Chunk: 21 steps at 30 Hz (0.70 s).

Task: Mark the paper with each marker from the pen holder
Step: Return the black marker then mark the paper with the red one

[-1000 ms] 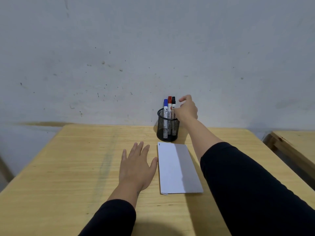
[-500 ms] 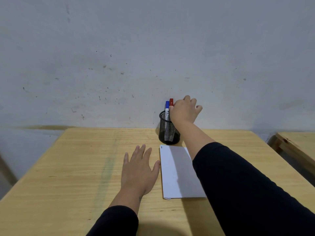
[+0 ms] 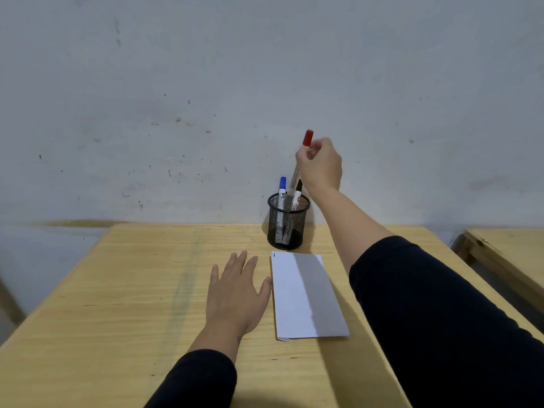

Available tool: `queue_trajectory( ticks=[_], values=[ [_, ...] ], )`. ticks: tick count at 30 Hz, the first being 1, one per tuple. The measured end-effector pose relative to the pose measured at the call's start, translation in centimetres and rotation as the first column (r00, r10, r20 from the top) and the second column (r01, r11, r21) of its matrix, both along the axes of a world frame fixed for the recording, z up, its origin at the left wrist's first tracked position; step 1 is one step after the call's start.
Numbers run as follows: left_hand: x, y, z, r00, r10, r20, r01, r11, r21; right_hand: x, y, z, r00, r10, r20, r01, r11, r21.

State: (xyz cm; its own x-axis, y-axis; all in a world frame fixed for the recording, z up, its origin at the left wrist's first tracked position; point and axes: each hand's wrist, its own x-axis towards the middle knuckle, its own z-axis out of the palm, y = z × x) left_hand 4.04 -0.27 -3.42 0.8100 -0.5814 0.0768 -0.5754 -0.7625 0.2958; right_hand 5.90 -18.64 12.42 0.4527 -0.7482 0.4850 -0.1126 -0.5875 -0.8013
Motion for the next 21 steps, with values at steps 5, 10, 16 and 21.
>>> queue_trajectory(
  ticks=[5,10,16,21],
  values=[
    [-0.1,0.0,0.1,1.000,-0.007,-0.001,0.007,1.000,0.008,-1.9,0.6,1.6,0.986,0.103,0.131,-0.108,0.994,0.033],
    [-0.1,0.3,0.0,1.000,-0.027,-0.015,0.027,0.999,0.023,-4.9,2.4,-1.4,0.983,0.182,0.035,-0.185,0.978,0.095],
    [0.0,0.8,0.1,0.998,-0.049,-0.050,0.047,0.998,-0.036,-7.6,4.5,-6.3,0.947,0.304,-0.101,-0.280,0.939,0.198],
    [-0.4,0.8,3.2,0.992,-0.036,0.119,0.082,0.909,-0.409,-8.9,4.9,-7.6,0.889,0.389,-0.240,-0.365,0.920,0.142]
  ],
)
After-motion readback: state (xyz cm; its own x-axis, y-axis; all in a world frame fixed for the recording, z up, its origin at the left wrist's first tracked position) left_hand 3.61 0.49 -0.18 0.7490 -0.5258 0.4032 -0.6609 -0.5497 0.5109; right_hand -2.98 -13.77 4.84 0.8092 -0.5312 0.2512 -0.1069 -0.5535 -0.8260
